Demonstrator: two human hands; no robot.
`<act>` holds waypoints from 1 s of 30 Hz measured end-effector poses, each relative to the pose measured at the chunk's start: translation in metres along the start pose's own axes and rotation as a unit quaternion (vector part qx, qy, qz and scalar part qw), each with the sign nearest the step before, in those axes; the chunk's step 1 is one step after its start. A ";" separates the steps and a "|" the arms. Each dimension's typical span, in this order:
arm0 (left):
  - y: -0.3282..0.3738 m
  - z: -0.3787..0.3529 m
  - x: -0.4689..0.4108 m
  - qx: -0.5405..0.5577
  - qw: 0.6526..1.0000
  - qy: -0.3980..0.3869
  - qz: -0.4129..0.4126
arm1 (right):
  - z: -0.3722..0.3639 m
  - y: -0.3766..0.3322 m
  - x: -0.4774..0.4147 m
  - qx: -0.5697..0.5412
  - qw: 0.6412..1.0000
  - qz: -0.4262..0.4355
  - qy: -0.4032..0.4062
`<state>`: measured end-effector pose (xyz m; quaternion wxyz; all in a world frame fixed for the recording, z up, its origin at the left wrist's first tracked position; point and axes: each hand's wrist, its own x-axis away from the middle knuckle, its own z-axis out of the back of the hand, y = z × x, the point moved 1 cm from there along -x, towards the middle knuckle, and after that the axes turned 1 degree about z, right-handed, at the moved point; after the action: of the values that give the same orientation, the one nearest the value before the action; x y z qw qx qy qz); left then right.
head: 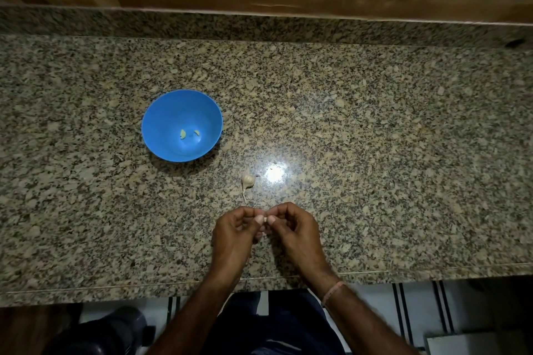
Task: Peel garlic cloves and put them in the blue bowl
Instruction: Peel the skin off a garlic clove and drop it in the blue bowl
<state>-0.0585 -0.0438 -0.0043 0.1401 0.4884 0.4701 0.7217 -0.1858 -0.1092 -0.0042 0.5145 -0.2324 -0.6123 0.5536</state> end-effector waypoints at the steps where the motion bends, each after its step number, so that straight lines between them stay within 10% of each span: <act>1: 0.001 0.000 0.001 0.002 1.000 -0.001 0.000 | 0.001 -0.001 0.000 0.003 1.000 0.004 0.002; 8: 0.004 0.002 0.000 -0.054 0.998 -0.009 -0.042 | 0.003 -0.010 0.002 0.093 0.989 0.117 -0.011; 18: 0.007 -0.010 0.007 0.020 1.000 0.021 -0.002 | -0.003 -0.006 0.001 -0.101 0.994 -0.047 -0.003; 30: 0.012 -0.006 0.009 0.024 0.999 0.001 -0.022 | -0.003 -0.012 0.005 -0.151 0.985 -0.045 0.073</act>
<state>-0.0650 -0.0475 0.0101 0.1436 0.4805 0.4982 0.7073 -0.1813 -0.1072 0.0082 0.5417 -0.3191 -0.6592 0.4125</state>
